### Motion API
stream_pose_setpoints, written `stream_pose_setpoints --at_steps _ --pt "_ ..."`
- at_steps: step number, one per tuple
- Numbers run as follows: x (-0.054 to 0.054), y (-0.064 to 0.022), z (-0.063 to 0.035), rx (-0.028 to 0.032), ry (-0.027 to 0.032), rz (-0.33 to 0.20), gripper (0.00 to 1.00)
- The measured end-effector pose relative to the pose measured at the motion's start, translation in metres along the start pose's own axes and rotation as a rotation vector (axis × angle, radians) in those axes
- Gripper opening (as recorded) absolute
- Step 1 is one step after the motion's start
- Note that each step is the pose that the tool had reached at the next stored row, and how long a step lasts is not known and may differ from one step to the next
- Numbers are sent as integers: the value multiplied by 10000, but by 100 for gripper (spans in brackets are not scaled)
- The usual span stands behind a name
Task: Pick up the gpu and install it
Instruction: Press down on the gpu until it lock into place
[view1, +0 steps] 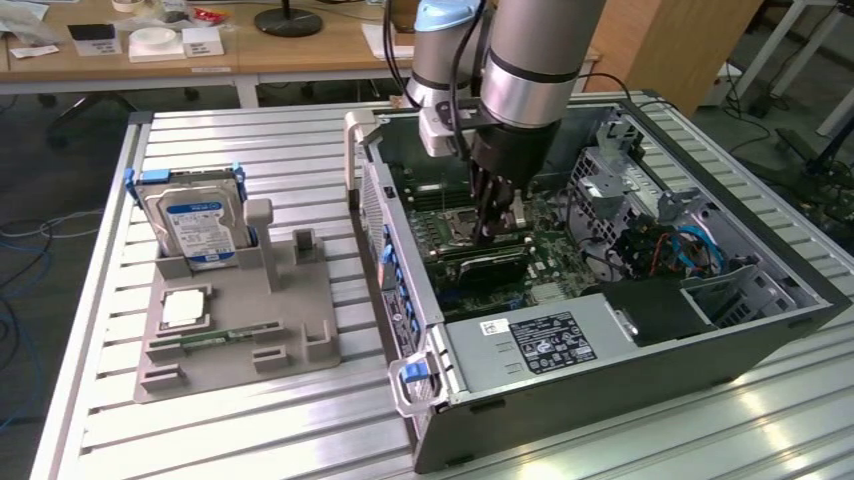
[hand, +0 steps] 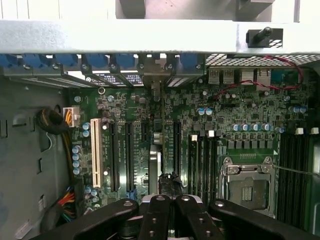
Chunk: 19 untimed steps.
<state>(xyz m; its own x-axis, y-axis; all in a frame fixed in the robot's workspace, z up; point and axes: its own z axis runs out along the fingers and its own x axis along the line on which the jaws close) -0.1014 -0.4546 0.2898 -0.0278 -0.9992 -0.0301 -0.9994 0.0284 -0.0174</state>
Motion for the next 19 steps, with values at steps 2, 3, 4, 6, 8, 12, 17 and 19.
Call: stream_pose_setpoints --at_steps 2,3,4,6,8,12,17,19 --pt "0 -7 8 -1 -2 -2 11" --pt "0 -20 9 -1 -2 -2 11" --pt "-1 -36 11 0 -2 0 11" --pt "0 -40 15 0 -3 0 11" --pt "0 -40 35 -1 -2 2 11" --pt "1 -40 52 -2 0 1 11" --pt "2 -40 92 0 -3 6 11" --pt "3 -40 123 0 -3 7 11"
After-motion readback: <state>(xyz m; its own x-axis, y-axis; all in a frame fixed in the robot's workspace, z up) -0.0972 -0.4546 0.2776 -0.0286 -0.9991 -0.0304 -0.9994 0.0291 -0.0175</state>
